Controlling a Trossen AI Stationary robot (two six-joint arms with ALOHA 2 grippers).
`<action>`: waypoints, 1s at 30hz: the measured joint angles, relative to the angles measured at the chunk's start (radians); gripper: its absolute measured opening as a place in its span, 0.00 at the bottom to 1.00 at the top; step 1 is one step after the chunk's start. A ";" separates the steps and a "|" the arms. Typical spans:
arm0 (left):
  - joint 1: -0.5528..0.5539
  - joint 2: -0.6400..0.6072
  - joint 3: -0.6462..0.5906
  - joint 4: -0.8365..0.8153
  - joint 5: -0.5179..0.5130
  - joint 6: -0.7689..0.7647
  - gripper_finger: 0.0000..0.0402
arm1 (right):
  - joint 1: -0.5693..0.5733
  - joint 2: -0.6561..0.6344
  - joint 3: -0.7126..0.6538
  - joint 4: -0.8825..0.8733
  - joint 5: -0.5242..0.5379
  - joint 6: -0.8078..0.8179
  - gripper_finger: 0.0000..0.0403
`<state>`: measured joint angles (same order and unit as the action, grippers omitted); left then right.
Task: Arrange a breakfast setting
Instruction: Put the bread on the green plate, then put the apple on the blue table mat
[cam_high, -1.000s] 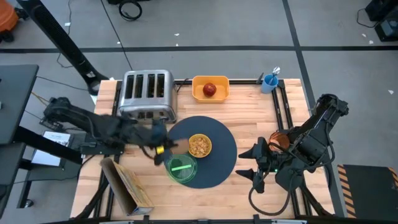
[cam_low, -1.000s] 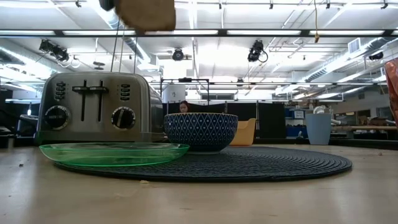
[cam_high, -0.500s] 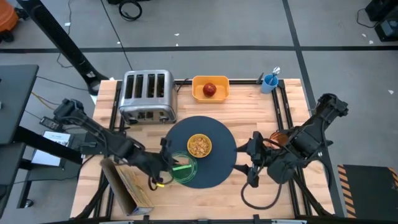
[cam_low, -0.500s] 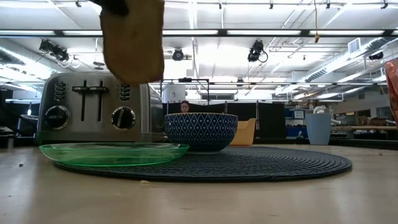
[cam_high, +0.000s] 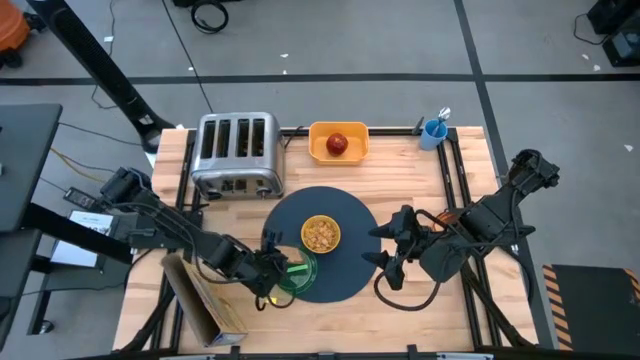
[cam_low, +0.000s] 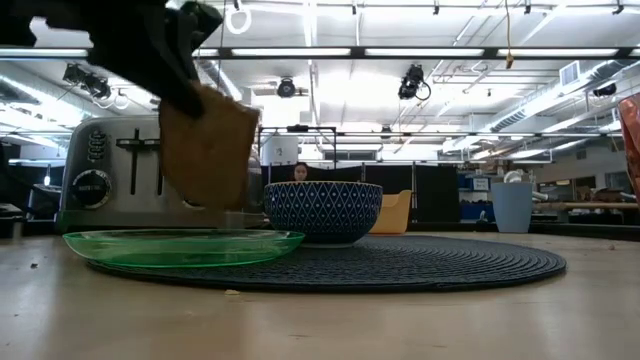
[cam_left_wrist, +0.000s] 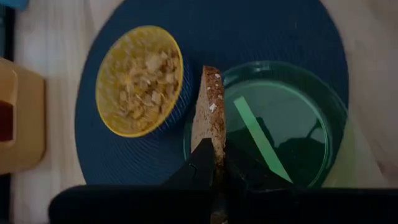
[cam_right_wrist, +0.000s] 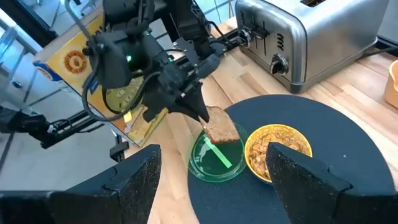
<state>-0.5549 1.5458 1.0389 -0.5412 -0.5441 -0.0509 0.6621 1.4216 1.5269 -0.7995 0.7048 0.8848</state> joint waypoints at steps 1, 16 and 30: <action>0.000 0.010 0.000 -0.003 0.001 -0.003 0.04 | -0.001 0.000 0.000 -0.004 0.000 0.002 0.73; -0.005 0.111 0.000 0.015 0.042 -0.076 0.05 | 0.000 0.001 0.000 -0.009 -0.024 0.002 0.73; -0.020 0.111 0.000 0.095 0.182 -0.096 0.38 | -0.016 0.001 -0.016 0.018 -0.061 0.003 0.75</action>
<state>-0.5752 1.6566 1.0389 -0.4461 -0.3623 -0.1471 0.6461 1.4223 1.5114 -0.7816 0.6439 0.8875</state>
